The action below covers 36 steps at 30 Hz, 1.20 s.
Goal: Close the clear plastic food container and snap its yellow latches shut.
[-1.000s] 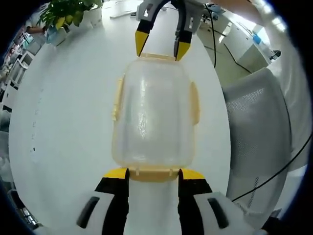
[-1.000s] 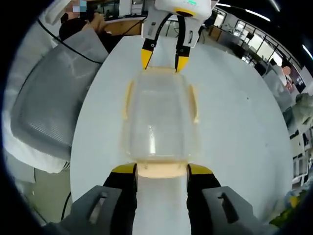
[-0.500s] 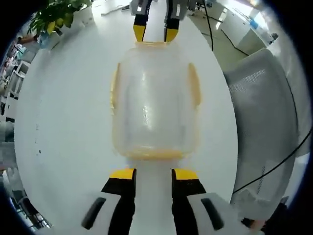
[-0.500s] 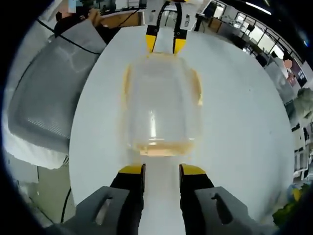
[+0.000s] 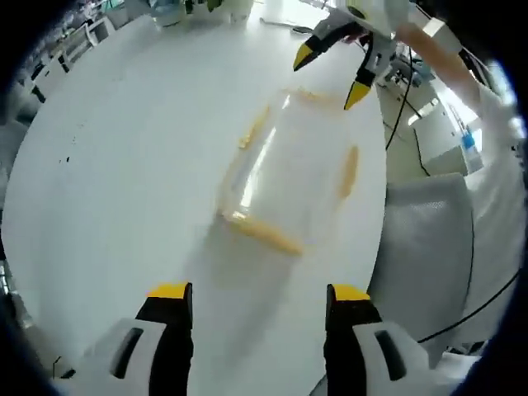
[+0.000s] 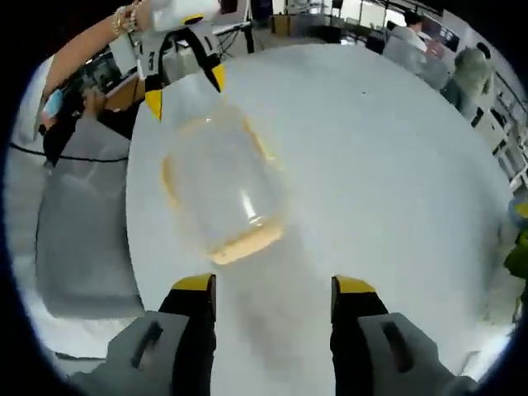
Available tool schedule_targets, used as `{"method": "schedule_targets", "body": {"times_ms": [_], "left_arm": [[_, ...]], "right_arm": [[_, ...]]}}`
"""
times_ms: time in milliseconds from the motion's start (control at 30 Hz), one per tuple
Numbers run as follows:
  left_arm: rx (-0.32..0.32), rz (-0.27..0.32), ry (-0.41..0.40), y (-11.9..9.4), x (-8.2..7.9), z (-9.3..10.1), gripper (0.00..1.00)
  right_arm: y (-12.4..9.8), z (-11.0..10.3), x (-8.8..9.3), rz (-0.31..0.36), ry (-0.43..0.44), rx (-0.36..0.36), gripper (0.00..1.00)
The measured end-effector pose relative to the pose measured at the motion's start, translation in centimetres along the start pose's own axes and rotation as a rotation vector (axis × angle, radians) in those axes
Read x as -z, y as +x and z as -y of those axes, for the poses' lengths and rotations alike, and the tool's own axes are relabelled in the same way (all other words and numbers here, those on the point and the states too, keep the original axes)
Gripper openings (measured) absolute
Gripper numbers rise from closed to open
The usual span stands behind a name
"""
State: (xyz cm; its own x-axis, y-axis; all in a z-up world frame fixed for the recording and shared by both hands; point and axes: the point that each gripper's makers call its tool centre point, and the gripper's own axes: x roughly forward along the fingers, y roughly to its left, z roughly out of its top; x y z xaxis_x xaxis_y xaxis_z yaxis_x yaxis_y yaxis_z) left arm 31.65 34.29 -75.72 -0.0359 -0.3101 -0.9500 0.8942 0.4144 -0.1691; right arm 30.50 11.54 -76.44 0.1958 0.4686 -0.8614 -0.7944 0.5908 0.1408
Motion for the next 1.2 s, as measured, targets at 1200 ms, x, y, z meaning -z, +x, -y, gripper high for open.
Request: {"method": "schedule_targets", "body": {"times_ms": [1200], "left_arm": [[0.148, 0.011, -0.815, 3.4, -2.8, 3.7, 0.31]], "right_arm": [[2.2, -2.5, -0.6, 0.018, 0.628, -0.211, 0.13]]}}
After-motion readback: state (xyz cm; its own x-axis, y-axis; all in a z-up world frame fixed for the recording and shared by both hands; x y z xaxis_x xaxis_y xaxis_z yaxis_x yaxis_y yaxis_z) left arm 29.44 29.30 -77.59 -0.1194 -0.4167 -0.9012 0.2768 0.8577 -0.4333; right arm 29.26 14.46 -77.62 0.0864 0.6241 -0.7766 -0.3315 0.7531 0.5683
